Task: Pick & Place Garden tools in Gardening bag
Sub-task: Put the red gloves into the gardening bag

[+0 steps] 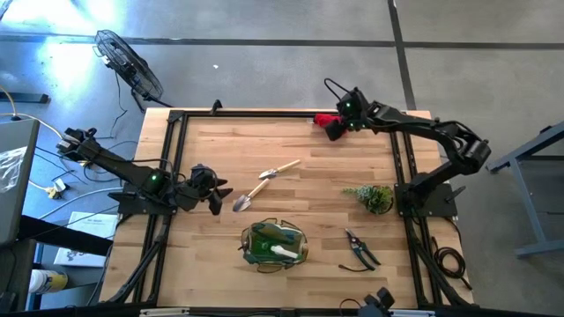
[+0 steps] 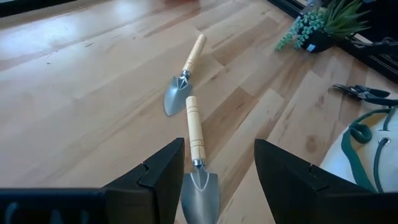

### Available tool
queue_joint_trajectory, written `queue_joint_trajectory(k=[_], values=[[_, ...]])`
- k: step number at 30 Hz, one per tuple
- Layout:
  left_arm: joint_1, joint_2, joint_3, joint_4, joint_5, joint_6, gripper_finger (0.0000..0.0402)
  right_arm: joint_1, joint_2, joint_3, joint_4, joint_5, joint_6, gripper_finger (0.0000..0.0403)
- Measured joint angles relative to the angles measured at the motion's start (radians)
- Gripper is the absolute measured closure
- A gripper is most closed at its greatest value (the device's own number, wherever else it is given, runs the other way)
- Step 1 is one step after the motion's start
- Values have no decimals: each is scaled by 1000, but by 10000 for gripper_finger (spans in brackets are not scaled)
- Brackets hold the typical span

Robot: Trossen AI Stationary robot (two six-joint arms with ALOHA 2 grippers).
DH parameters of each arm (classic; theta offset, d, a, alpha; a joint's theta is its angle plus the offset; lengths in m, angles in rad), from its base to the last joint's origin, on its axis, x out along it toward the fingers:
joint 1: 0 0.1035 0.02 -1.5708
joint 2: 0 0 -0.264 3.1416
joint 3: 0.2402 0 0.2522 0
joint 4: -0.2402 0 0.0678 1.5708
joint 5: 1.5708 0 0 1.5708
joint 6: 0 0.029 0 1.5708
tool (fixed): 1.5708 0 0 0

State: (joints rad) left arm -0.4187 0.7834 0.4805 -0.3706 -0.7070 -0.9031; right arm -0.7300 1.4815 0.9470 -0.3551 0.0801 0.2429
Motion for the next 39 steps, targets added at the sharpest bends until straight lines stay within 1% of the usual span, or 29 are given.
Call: queue_joint_trajectory(k=[11, 14, 19, 21, 26, 31, 39], values=[[0, 0, 0, 0, -88, 65, 215, 3, 0, 0, -52, 1, 26, 187], [0, 0, 0, -1, -88, 68, 215, 4, 11, 1, -52, 37, 25, 187], [0, 0, 0, -5, -88, 68, 215, 2, 87, 1, -37, 56, 21, 195], [0, 0, 0, -6, -87, 68, 215, 3, 127, 1, 9, 61, 11, 198], [0, 0, 0, -7, -88, 68, 215, 3, 207, 1, 99, 151, 0, 203], [0, 0, 0, -7, -87, 68, 215, 4, 251, 1, 115, 200, -4, 204], [0, 0, 0, -6, -94, 68, 215, 2, 292, 1, 140, 224, -6, 211]])
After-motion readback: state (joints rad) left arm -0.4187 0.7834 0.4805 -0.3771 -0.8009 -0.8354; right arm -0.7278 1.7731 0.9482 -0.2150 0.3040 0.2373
